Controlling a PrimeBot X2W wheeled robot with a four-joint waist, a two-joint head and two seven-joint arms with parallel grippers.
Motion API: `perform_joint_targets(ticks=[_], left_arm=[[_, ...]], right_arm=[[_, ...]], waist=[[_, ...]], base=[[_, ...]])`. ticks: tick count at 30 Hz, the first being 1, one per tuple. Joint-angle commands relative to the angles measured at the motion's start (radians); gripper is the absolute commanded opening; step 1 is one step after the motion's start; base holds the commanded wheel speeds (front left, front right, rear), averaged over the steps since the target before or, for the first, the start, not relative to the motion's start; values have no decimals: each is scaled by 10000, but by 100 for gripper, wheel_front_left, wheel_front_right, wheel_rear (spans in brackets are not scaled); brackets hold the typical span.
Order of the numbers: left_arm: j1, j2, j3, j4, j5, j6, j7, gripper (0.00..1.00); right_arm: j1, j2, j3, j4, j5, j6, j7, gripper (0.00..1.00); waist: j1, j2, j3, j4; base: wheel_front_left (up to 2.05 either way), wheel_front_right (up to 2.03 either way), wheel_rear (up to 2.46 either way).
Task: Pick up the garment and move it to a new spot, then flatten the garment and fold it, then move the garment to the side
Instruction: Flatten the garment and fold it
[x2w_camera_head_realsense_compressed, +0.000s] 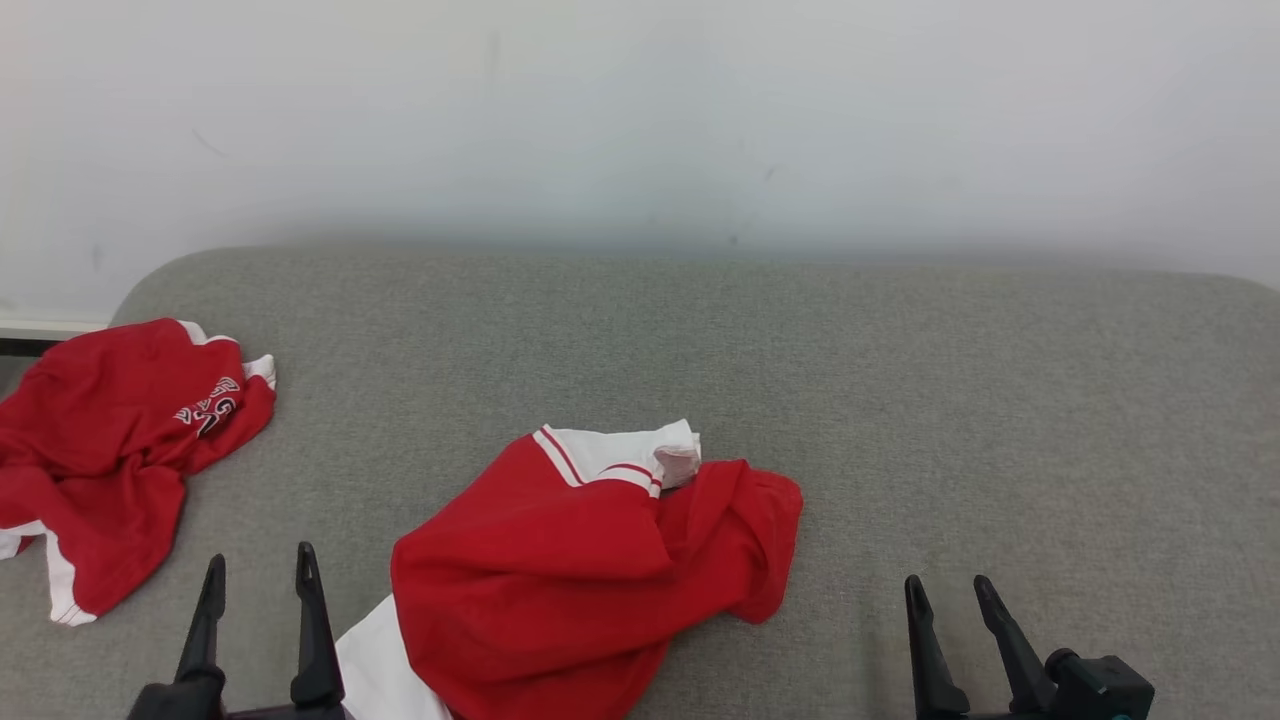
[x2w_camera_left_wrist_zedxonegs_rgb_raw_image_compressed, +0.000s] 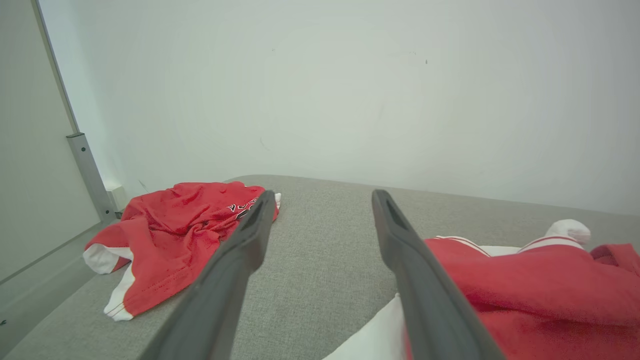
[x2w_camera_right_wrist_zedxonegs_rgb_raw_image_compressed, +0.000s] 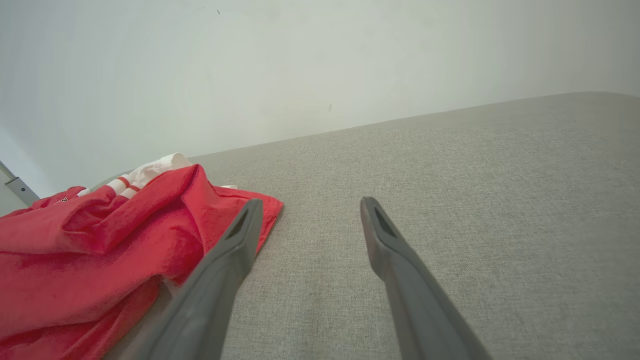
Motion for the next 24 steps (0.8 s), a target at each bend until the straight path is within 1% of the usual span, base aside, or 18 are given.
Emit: perform_joint_targets(ticks=[1, 5, 10, 13, 17, 22, 24], left_arm=[[235, -34, -27, -117, 169, 75, -33, 100], [478, -58, 25, -322, 351, 114, -33, 100], [548, -147, -62, -310, 393, 84, -33, 100], [534, -193, -201, -247, 405, 84, -33, 100], [332, -246, -424, -167, 394, 74, -33, 100], [108, -297, -657, -118, 337, 88, -33, 100], [31, -301, -751, -80, 292, 95, -33, 100]], right_arm=[[-75, 13, 90, 66, 44, -22, -4, 100], [-413, 13, 375, 499, -90, -22, -4, 100], [-1362, 11, 651, 1584, -349, -22, 103, 100], [-2096, 14, 633, 2383, -485, -22, 221, 100], [-3164, -11, 389, 3602, -747, -22, 256, 100], [-4248, -263, -151, 5340, -1021, -22, 206, 100], [-4601, -272, -257, 6022, -1082, -22, 184, 100]], waist=[[0, 0, -117, 267], [0, 0, -156, 568], [0, 0, -96, 916], [0, 0, 31, 1119], [0, 0, 260, 1393], [0, 0, 527, 1709], [0, 0, 605, 1829]], base=[[0, 0, 0], [0, 0, 0], [0, 0, 0], [0, 0, 0], [0, 0, 0], [0, 0, 0], [0, 0, 0]])
